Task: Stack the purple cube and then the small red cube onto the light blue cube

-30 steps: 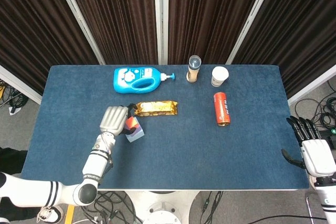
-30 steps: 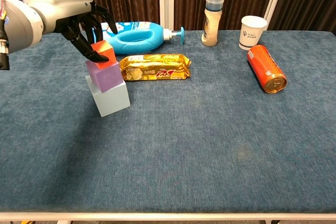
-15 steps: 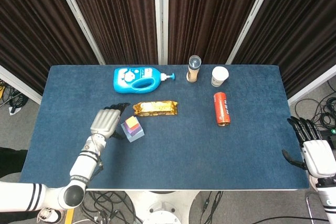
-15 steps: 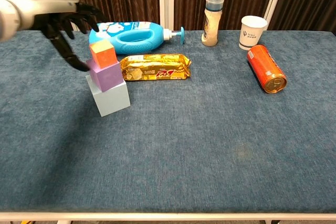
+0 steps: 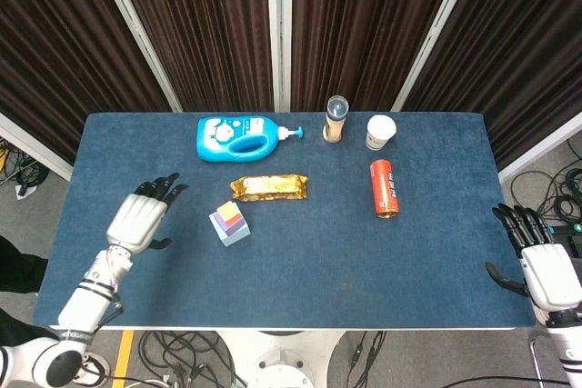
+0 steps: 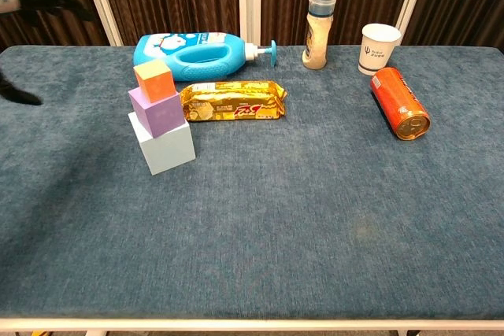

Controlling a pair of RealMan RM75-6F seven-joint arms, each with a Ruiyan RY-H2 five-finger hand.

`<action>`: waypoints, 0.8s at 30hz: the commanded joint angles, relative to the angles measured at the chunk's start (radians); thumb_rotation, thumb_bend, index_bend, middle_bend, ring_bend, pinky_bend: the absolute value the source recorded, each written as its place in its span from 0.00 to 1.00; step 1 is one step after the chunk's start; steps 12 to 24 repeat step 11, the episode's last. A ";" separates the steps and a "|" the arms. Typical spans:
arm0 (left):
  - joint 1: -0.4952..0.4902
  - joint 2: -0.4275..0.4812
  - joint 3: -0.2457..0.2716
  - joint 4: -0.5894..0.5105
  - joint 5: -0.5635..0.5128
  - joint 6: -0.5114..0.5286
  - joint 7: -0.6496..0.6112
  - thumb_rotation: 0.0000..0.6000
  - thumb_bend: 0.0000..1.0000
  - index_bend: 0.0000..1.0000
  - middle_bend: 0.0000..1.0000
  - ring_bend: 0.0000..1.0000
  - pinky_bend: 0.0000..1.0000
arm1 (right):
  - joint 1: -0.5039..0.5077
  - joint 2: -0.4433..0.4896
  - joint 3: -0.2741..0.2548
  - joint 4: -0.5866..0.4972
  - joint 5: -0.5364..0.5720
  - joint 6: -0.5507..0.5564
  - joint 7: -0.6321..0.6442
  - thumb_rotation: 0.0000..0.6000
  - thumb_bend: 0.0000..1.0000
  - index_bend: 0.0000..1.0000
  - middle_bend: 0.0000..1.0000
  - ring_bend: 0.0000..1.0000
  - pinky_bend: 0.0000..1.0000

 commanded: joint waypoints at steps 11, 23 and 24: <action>0.257 -0.041 0.117 0.193 0.215 0.201 -0.086 1.00 0.11 0.19 0.16 0.12 0.20 | 0.005 0.000 -0.001 -0.017 0.003 -0.011 -0.025 1.00 0.20 0.03 0.06 0.00 0.00; 0.257 -0.041 0.117 0.193 0.215 0.201 -0.086 1.00 0.11 0.19 0.16 0.12 0.20 | 0.005 0.000 -0.001 -0.017 0.003 -0.011 -0.025 1.00 0.20 0.03 0.06 0.00 0.00; 0.257 -0.041 0.117 0.193 0.215 0.201 -0.086 1.00 0.11 0.19 0.16 0.12 0.20 | 0.005 0.000 -0.001 -0.017 0.003 -0.011 -0.025 1.00 0.20 0.03 0.06 0.00 0.00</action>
